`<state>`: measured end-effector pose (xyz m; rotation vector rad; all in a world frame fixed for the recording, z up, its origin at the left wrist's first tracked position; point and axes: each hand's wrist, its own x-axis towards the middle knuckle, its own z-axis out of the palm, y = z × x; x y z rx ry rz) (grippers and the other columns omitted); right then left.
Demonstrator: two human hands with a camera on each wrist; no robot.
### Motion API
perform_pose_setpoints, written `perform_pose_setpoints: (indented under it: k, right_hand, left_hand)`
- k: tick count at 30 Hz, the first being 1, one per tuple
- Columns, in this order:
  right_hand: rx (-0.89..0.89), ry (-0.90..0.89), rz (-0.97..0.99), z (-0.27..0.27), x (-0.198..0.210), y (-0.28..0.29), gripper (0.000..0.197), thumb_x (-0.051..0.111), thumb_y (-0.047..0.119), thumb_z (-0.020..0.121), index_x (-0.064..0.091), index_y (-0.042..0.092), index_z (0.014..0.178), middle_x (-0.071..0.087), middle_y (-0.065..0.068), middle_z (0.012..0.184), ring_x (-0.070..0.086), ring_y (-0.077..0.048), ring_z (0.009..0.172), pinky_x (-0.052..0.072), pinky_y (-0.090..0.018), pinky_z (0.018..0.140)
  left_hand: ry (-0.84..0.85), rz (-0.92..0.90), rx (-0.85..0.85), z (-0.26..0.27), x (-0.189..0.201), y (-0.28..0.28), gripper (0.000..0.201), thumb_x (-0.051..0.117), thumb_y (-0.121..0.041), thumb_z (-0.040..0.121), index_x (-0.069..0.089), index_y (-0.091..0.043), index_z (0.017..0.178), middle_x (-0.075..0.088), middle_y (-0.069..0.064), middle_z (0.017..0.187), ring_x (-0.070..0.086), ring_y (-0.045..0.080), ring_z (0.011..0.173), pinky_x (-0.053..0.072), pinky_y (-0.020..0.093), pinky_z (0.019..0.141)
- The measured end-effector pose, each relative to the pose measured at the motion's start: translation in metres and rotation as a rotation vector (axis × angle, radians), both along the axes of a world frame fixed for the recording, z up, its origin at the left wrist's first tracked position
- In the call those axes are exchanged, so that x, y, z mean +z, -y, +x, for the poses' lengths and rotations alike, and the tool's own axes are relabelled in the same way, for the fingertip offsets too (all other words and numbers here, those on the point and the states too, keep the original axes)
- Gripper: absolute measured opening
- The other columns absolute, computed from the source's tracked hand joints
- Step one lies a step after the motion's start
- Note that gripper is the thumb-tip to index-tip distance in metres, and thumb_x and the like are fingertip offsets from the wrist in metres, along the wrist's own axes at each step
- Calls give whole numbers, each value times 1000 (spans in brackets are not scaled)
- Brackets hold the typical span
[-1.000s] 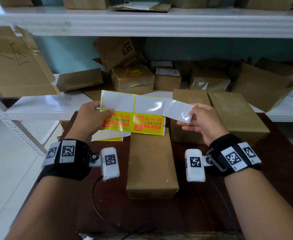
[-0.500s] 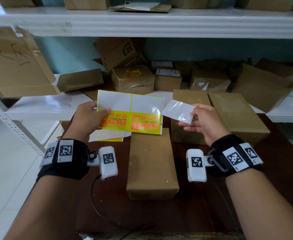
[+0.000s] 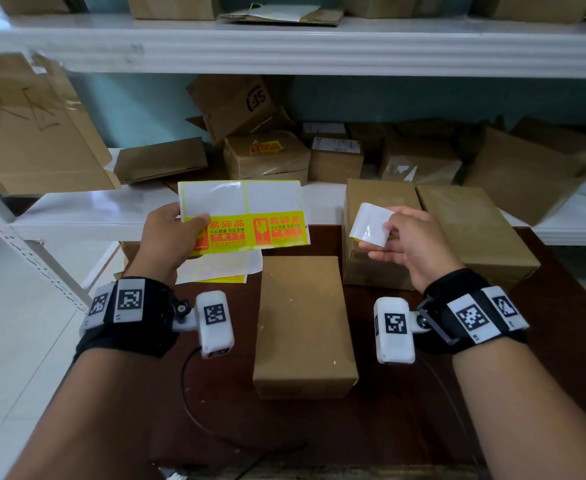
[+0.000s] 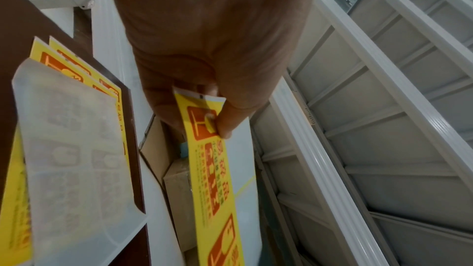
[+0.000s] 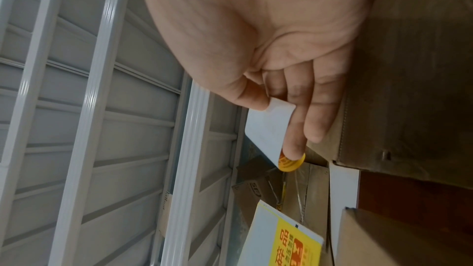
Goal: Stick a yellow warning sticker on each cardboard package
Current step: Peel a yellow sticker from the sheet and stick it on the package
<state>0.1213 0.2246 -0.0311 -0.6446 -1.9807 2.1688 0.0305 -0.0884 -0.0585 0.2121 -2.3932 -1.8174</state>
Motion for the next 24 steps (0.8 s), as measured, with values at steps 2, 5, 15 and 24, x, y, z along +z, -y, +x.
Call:
perform_pose_setpoints:
  k: [2, 5, 15, 24]
  right_hand:
    - [13, -4, -1, 0, 0, 2, 35, 45, 5, 102, 52, 14, 134, 68, -18, 113, 77, -29, 81, 61, -30, 64]
    - [42, -14, 1, 0, -1, 5, 30, 44, 5, 101, 55, 15, 127, 70, -19, 113, 78, -27, 78, 62, -31, 65]
    - [120, -14, 21, 1, -2, 18, 24, 44, 3, 101, 57, 23, 106, 68, -19, 117, 78, -29, 81, 62, -36, 70]
    - [178, -7, 60, 1, -1, 26, 31, 44, 4, 100, 58, 14, 127, 69, -19, 115, 77, -29, 86, 62, -34, 68]
  left_hand:
    - [26, 34, 37, -3, -6, 0, 15, 62, -20, 97, 65, -14, 111, 67, 5, 89, 64, 19, 70, 54, 30, 57]
    - [72, 93, 84, -8, -14, 3, 11, 59, -20, 99, 62, -14, 108, 66, 5, 88, 64, 19, 70, 53, 31, 57]
    - [308, -132, -25, -18, -30, 4, 58, 61, -33, 98, 45, -3, 144, 56, 11, 134, 60, 25, 107, 58, 35, 71]
    - [-75, -79, -289, 30, 41, -39, 18, 55, -17, 100, 71, -24, 99, 73, -2, 93, 68, 11, 78, 53, 26, 68]
